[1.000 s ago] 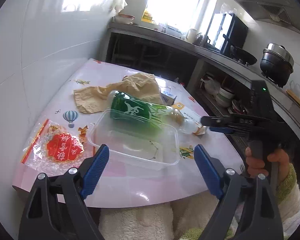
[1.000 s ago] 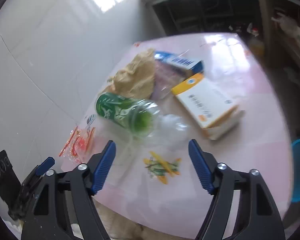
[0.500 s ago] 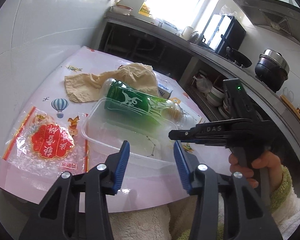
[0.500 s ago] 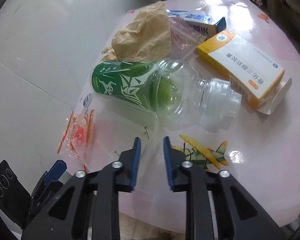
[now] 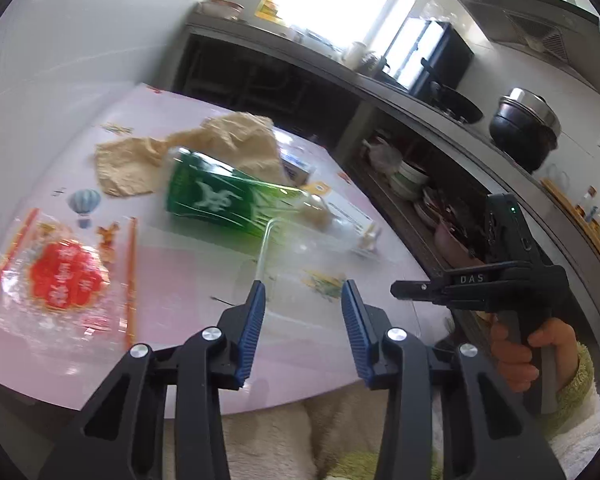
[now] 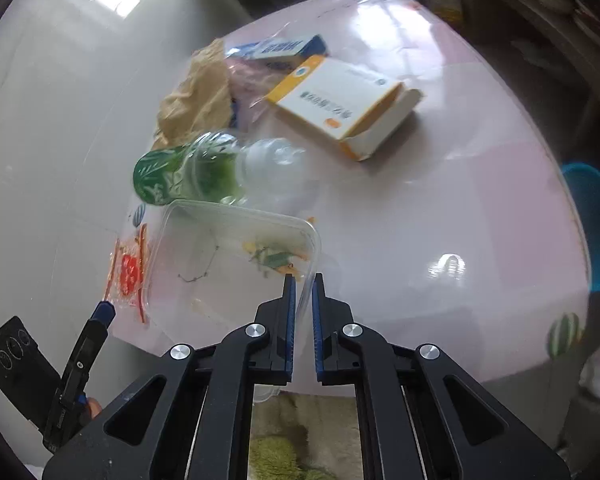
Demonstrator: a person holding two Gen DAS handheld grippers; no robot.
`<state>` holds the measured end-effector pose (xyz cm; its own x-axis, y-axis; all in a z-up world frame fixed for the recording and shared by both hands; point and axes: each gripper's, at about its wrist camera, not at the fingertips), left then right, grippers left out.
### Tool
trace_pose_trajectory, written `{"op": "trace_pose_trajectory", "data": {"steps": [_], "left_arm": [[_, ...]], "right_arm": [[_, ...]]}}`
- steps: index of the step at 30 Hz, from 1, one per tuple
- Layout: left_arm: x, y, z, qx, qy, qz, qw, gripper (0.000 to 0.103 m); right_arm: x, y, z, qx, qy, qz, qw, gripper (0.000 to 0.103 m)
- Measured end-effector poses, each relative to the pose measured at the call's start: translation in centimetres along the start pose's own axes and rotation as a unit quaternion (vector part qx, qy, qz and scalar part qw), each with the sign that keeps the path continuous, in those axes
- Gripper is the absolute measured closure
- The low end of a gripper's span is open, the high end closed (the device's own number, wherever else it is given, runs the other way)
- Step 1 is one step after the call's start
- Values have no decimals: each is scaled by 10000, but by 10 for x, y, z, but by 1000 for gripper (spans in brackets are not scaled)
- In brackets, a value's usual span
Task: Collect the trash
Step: 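Grasp the rim of the clear plastic container with the right tool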
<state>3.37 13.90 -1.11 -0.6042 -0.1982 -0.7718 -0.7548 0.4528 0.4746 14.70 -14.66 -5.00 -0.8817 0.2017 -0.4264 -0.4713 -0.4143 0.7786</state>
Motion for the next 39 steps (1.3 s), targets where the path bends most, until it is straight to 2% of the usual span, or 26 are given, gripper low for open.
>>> {"op": "trace_pose_trajectory", "data": {"steps": [3,6,8,9,10,11,13,15,18,21,24,25,26,29,31,36,39], "left_arm": [[10,-18,-15,449,83,444,9980,66],[19,-36,-26,681,188,804,9943,66],[23,-42,-30,695,194,909,9932,66],[24,-45,-31,688,222,954,9928,66],[24,-46,-31,684,250,980,9925,66],[24,-47,-30,680,277,1002,9923,66],[24,-49,-30,652,303,1014,9922,66],[24,-50,-29,608,302,1025,9924,66],[23,-50,-26,548,299,1030,9927,66],[23,-48,-27,514,292,1026,9930,66],[24,-47,-26,484,276,1034,9931,66],[25,-47,-27,480,283,1044,9930,66],[26,-47,-27,472,295,1055,9929,66],[27,-46,-24,446,330,1062,9928,66],[26,-44,-21,409,356,1052,9930,66],[24,-43,-9,346,457,1065,9927,66],[24,-44,-7,319,471,1073,9926,66]], "right_arm": [[7,6,-15,-90,-265,-30,9996,96],[18,11,-15,-156,-90,134,9997,90],[24,15,-11,-136,135,193,9996,79],[24,20,-11,-102,234,125,9996,73],[22,28,-13,-65,324,20,9995,62],[18,35,-15,-4,420,-132,9990,57],[4,42,-13,124,634,-406,9971,53],[-8,39,-7,51,893,-489,9948,51],[-21,19,10,117,1568,-366,9869,51],[-25,-2,18,29,2028,-46,9792,51],[-26,-25,26,-95,2330,328,9719,53],[-26,-32,29,-138,2406,478,9693,64],[-24,-36,30,-194,2430,593,9680,80],[-15,-35,35,-232,2472,779,9655,93],[-5,-34,37,-142,2460,866,9653,97],[17,-33,30,-177,2058,1093,9723,97],[21,-30,24,-206,1753,999,9792,100]]}}
Point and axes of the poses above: each gripper's, at about its wrist camera, not at the fingertips, and y roughly against the way its jaws point, z to its left, x to its underside, and after that the axes turned 6 degrees about -z, right-handed
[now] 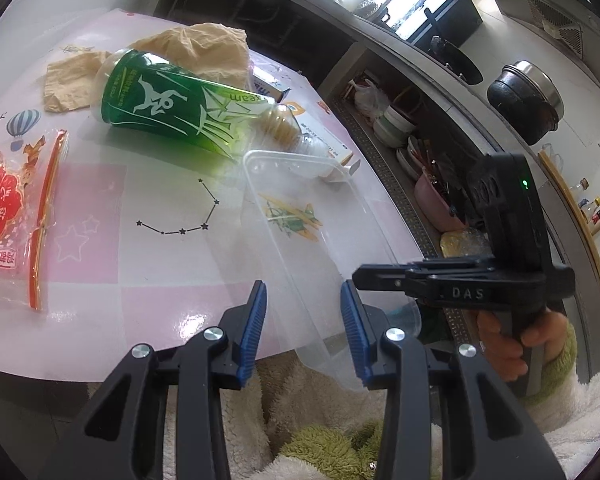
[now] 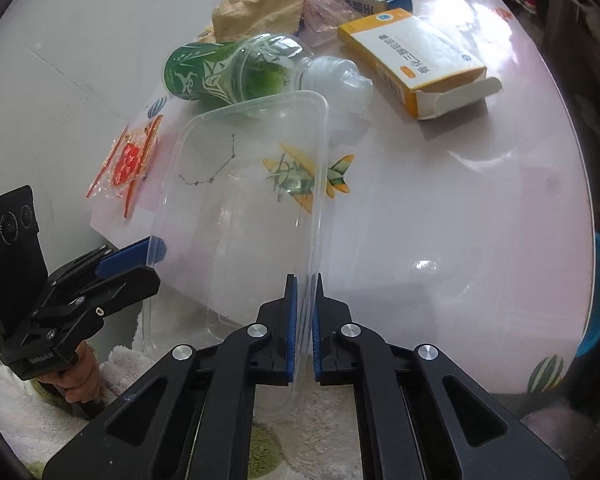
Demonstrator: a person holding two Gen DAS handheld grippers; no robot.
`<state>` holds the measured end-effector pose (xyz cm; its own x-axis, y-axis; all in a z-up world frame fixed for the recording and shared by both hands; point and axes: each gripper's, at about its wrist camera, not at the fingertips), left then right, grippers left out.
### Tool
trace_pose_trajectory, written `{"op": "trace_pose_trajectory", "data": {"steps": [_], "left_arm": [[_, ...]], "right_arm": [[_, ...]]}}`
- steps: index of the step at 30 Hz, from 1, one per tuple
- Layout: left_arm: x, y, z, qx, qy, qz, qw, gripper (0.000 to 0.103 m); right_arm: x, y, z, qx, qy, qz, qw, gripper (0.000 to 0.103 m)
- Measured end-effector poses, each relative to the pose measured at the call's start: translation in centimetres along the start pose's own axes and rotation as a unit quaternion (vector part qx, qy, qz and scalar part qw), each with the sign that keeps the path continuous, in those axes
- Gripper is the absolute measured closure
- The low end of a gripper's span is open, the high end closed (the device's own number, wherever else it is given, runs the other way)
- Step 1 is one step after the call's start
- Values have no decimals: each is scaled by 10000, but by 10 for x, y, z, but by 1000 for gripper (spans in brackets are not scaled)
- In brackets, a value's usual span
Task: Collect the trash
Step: 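Grasp the rim of the clear plastic container with the right tool, then grasp the yellow-and-white medicine box with the left tool while the right tool holds the container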
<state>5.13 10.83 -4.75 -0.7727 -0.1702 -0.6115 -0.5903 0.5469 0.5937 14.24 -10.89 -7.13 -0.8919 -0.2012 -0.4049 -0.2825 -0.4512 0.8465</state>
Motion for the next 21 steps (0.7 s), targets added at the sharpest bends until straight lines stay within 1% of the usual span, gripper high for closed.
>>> {"op": "trace_pose_trajectory", "data": {"steps": [3,8,11,14,15,17,18,20,21], "left_arm": [[-4,1,-1,1,-15,-29,10000,66],[-17,9,-13,-60,-301,-272,9992,66],[-31,6,-19,-84,-478,-335,9983,66],[-49,-1,-29,-57,-606,-378,9974,65],[-54,-4,-32,-29,-631,-377,9973,64],[-68,-13,-43,-17,-722,-360,9967,57],[-74,-17,-48,-18,-765,-343,9965,56],[-87,-26,-58,-21,-881,-308,9956,45],[-95,-31,-63,-122,-928,-265,9953,43]], "right_arm": [[4,5,-8,47,-289,-127,9995,100],[19,25,-38,245,-801,-334,9959,100],[27,42,-64,415,-1188,-565,9904,100],[33,59,-90,597,-1578,-873,9818,100],[35,63,-99,677,-1698,-976,9783,100],[38,70,-114,767,-1907,-1150,9719,100],[39,73,-120,806,-1988,-1228,9690,100],[40,75,-129,839,-2116,-1348,9644,100],[41,77,-133,863,-2168,-1402,9622,100]]}}
Point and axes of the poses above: each gripper's, at about its wrist camera, not at the fingertips, and y roughly against the way its jaws point, z to its left, x to its underside, and after that the axes turned 6 degrees about -z, right-handed
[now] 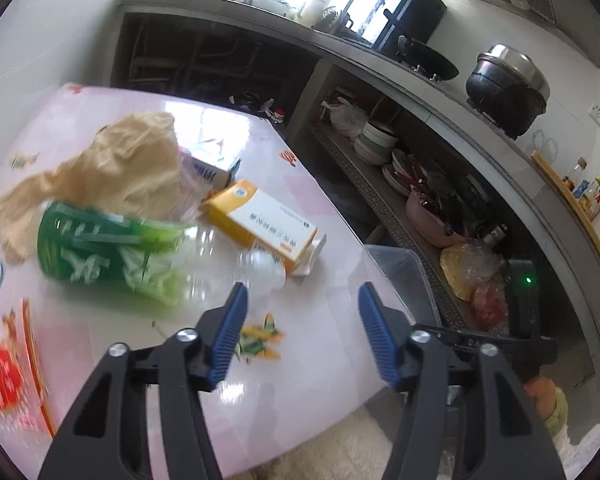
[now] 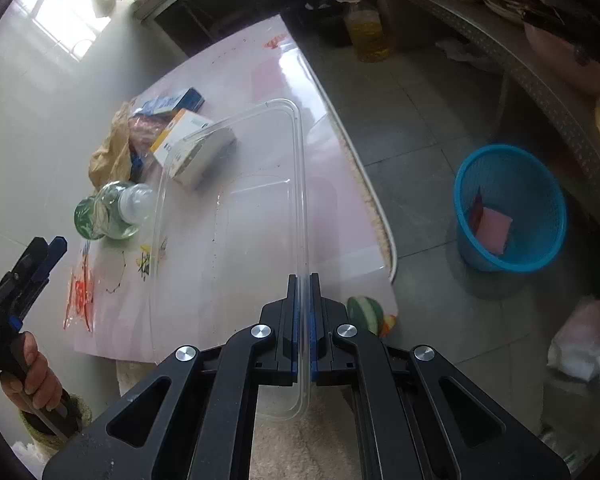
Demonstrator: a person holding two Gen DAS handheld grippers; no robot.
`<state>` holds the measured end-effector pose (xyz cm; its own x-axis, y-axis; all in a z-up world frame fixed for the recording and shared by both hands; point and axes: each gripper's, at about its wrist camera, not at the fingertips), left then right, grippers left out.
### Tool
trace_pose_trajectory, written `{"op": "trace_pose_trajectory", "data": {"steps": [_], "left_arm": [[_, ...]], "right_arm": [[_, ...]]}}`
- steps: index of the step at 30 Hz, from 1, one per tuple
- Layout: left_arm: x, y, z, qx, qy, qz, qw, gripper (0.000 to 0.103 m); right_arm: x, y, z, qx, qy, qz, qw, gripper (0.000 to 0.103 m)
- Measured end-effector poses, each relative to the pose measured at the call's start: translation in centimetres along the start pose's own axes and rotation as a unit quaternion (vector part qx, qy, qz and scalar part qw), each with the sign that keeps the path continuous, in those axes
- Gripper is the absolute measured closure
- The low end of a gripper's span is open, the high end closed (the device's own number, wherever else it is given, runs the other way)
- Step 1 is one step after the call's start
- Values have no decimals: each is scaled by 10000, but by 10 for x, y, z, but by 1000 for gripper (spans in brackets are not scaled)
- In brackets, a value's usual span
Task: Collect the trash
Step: 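Grasp the yellow-and-white medicine box with the left tool while the right tool holds the container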
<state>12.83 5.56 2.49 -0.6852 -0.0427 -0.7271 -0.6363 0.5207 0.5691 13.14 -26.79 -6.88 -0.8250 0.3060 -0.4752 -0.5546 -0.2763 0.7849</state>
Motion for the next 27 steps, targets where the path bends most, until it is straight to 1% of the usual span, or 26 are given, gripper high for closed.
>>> {"op": "trace_pose_trajectory", "data": {"steps": [1,2,3,4,5,6,7,8,9,10,12,14,15,16,18,20,21,23,26,27], "left_arm": [[-11,-9,-3,-126,-18,112,9999,42],[-20,-17,-3,-121,14,218,9997,40],[-33,-30,-4,-27,127,387,9992,38],[-42,-43,-2,10,260,604,9978,34],[-51,-58,-1,-63,380,871,9955,34],[-58,-68,0,-114,440,1016,9938,34],[-71,-87,1,-104,487,1237,9911,33],[-78,-99,1,-137,505,1396,9888,30],[-88,-118,2,-357,612,1677,9833,30],[-93,-131,6,-452,719,1836,9793,29],[-99,-157,18,-581,1035,2250,9671,27],[-101,-183,32,-888,1544,2733,9453,27],[-101,-191,37,-981,1729,2868,9372,27],[-101,-197,41,-1098,1877,2970,9298,27],[-101,-205,46,-1276,2123,3102,9178,24],[-101,-209,50,-1393,2279,3137,9112,21],[-100,-211,51,-1490,2364,3153,9069,21],[-99,-215,53,-1608,2462,3189,9010,20],[-94,-222,53,-1766,2491,3236,8956,19],[-91,-225,54,-1812,2529,3281,8920,19]], "right_arm": [[-2,-1,-3,26,-38,-57,10000,100],[-3,-1,-4,34,-58,-99,9999,100],[-2,-1,-6,25,-80,-136,9999,100],[-4,-1,-9,-5,-121,-167,9998,100],[-4,-2,-8,-40,-151,-177,9997,100],[-5,-3,-8,-79,-168,-184,9997,100],[-5,-3,-9,-110,-191,-202,9996,100],[-6,-2,-12,-119,-206,-220,9995,100],[-6,-2,-14,-133,-227,-241,9994,100],[-7,-2,-17,-168,-268,-264,9992,100],[-7,-2,-21,-235,-329,-273,9988,100],[-8,0,-25,-269,-371,-315,9985,100],[-8,1,-28,-299,-405,-325,9982,100],[-8,2,-31,-331,-440,-334,9979,100],[-9,3,-36,-396,-513,-352,9973,100],[-9,4,-39,-420,-548,-372,9969,100],[-9,5,-42,-439,-569,-382,9967,100],[-10,5,-45,-486,-613,-385,9962,100],[-10,3,-49,-542,-665,-384,9956,100],[-9,3,-51,-571,-683,-374,9953,100]]}}
Point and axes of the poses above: each gripper's, at about its wrist camera, not at the fingertips, and y roughly against the way its jaws point, z to its left, x to its underside, and after that the axes turned 6 degrees about -z, right-handed
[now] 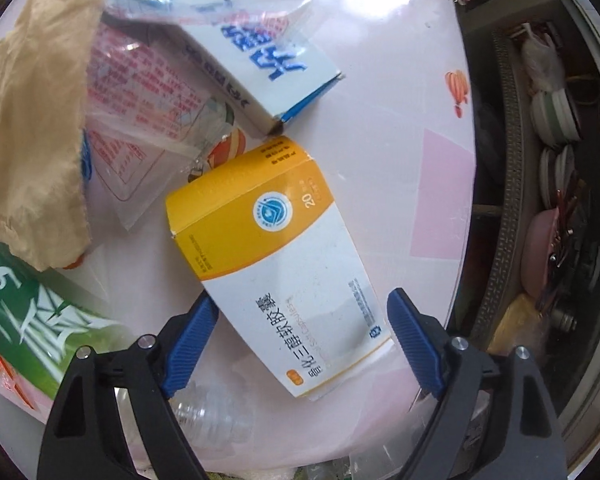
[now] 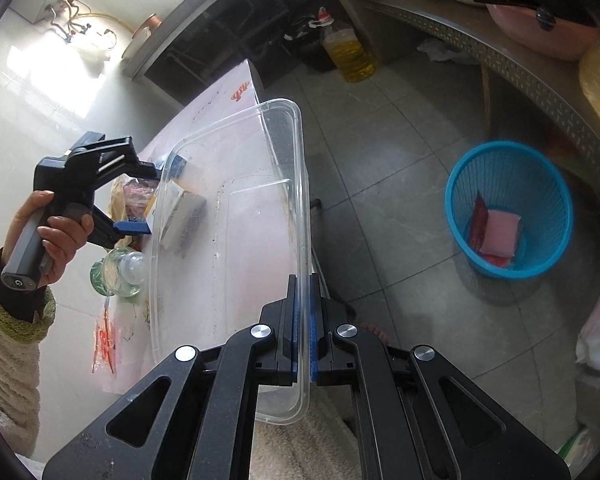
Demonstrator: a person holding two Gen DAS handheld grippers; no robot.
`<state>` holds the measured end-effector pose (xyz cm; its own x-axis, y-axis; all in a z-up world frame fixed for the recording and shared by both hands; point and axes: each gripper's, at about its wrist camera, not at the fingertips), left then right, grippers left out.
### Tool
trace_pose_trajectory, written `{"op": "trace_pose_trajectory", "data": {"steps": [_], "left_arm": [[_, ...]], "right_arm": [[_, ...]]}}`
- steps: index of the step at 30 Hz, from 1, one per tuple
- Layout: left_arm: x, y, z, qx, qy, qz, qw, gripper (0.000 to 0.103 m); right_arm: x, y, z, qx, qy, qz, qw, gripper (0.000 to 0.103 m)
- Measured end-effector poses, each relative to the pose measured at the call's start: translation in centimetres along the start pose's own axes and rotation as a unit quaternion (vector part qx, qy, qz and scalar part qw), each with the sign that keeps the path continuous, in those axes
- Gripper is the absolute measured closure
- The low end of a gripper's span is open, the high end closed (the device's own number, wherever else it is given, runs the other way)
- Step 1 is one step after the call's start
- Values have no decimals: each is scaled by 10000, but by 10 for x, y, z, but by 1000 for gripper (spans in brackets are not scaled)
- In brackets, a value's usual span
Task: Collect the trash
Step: 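Grasp the yellow-and-white medicine box with the left tool while the right tool holds the container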
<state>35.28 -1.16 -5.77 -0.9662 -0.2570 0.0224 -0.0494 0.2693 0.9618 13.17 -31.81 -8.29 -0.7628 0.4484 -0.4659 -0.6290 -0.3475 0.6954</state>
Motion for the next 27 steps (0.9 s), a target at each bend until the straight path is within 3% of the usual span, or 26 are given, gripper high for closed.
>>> {"op": "trace_pose_trajectory", "data": {"steps": [12,14,17,22,25,27], "left_arm": [[10,-3,-2,93,-138,-197,9997,22],[14,0,-4,234,-172,-198,9994,40],[24,11,-6,489,-348,-149,9981,51],[33,20,-1,586,-458,-177,9971,49],[27,18,-2,736,-161,-130,9971,28],[23,14,-2,778,21,-133,9969,24]], "right_arm": [[2,0,-4,-175,-87,26,9998,100],[2,-1,-4,-201,-97,31,9997,100],[1,-2,-6,-255,-147,47,9996,100],[-1,-3,-4,-234,-119,37,9996,100],[0,-4,-2,-216,-88,46,9997,100],[0,-4,-1,-203,-84,51,9997,100]]}}
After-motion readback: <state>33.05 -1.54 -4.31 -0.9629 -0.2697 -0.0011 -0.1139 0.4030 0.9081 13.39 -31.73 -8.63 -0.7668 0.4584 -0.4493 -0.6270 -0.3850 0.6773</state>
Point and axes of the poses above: each gripper's, at about its wrist camera, not at the fingertips, and y roughly against the way its jaws point, z to its left, x to its underside, and after that the axes turned 6 degrees about -z, right-handed
